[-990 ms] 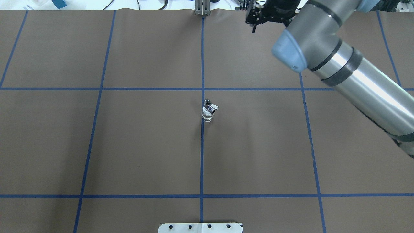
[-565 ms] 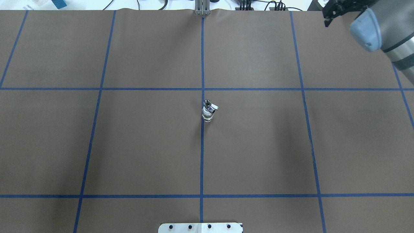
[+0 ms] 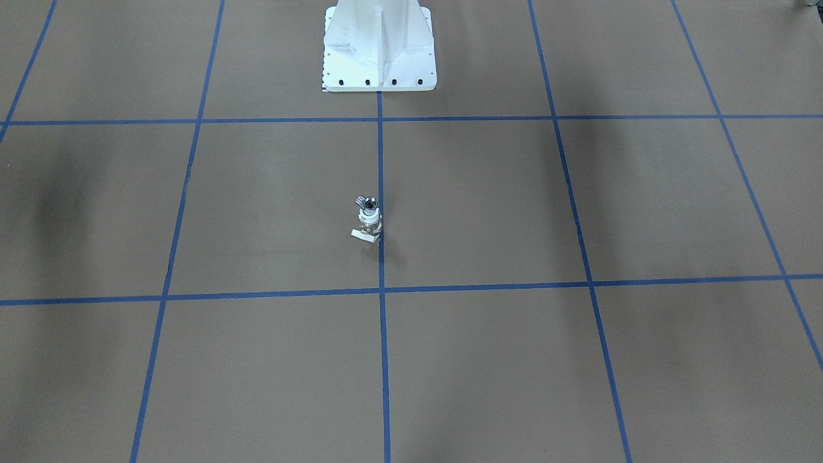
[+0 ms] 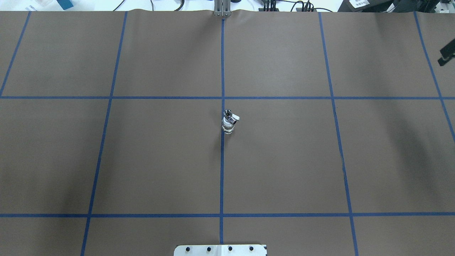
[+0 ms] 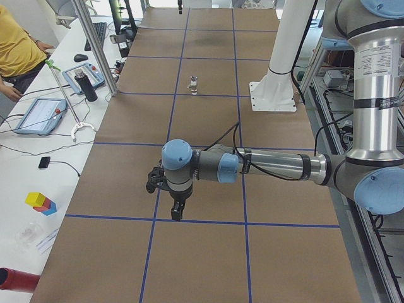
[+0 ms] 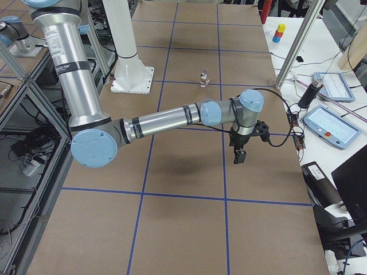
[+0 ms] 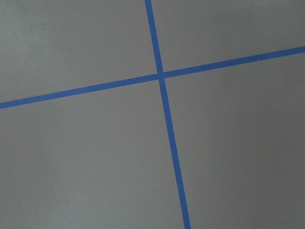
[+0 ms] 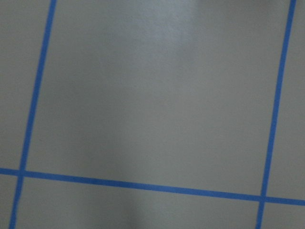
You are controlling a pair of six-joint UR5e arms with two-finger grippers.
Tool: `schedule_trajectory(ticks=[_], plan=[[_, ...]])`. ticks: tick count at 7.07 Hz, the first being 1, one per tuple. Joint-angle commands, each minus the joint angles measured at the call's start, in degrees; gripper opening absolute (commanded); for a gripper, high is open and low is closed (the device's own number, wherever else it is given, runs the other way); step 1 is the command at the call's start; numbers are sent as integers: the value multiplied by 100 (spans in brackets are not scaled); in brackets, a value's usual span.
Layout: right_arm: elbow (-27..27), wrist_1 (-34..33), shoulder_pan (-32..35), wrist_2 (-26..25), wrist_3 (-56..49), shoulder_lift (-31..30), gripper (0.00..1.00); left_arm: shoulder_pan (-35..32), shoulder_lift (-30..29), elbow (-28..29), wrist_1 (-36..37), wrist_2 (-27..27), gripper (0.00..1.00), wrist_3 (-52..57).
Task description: Assemble PPR valve and pipe with both arms
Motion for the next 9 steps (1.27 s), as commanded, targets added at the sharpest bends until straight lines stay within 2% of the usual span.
schedule_trajectory(ticks=[1, 2, 5, 6, 9], plan=[[9, 710, 523, 88, -406, -857, 100, -11, 47, -40, -64, -26, 100, 12], [44, 776, 831, 445, -432, -922, 100, -28, 65, -76, -64, -34, 100, 12], [413, 235, 895, 353, -441, -1010, 100, -81, 109, 64, -56, -17, 100, -14], [405, 232, 878, 135, -441, -1045, 100, -133, 109, 117, -3, -17, 100, -49], [352, 276, 869, 106, -415, -1054, 100, -424, 109, 47, -64, 10, 100, -6]])
